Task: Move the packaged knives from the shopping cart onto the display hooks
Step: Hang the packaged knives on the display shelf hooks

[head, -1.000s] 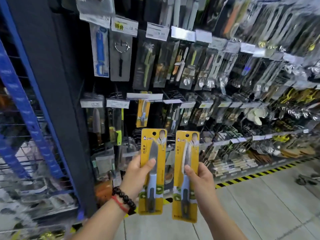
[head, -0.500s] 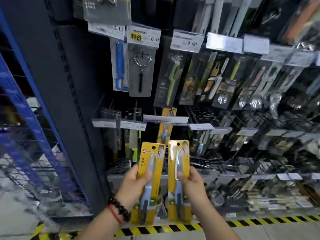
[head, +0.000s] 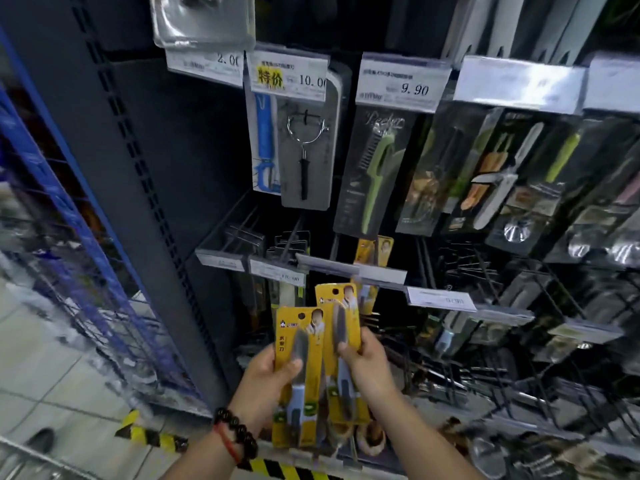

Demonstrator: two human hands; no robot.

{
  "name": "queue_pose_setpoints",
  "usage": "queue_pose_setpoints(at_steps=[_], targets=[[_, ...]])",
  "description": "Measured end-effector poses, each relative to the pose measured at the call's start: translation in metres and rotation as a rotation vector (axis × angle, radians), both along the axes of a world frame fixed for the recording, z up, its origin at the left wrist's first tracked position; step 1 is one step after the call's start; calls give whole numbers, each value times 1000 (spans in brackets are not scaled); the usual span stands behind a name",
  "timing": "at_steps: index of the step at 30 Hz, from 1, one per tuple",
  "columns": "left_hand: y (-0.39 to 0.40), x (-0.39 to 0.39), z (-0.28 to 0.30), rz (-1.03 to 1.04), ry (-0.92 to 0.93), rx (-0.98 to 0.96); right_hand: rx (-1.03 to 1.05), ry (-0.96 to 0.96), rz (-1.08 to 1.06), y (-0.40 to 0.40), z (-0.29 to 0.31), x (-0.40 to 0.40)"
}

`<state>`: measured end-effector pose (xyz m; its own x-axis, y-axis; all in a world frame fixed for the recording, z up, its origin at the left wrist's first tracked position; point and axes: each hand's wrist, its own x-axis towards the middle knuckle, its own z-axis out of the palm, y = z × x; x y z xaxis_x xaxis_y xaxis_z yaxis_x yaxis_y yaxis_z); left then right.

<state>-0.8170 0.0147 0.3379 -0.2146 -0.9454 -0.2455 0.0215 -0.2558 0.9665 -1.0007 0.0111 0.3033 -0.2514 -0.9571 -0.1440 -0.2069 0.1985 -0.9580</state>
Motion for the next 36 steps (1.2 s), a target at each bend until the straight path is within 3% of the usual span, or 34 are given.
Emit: queue_pose_setpoints(at_steps=[8, 36], targets=[[-6, 6, -7, 49, 12, 8, -32, -57, 21, -31, -5, 13], [-39, 38, -25, -124, -62, 3, 24, -117, -196, -100, -11, 17]])
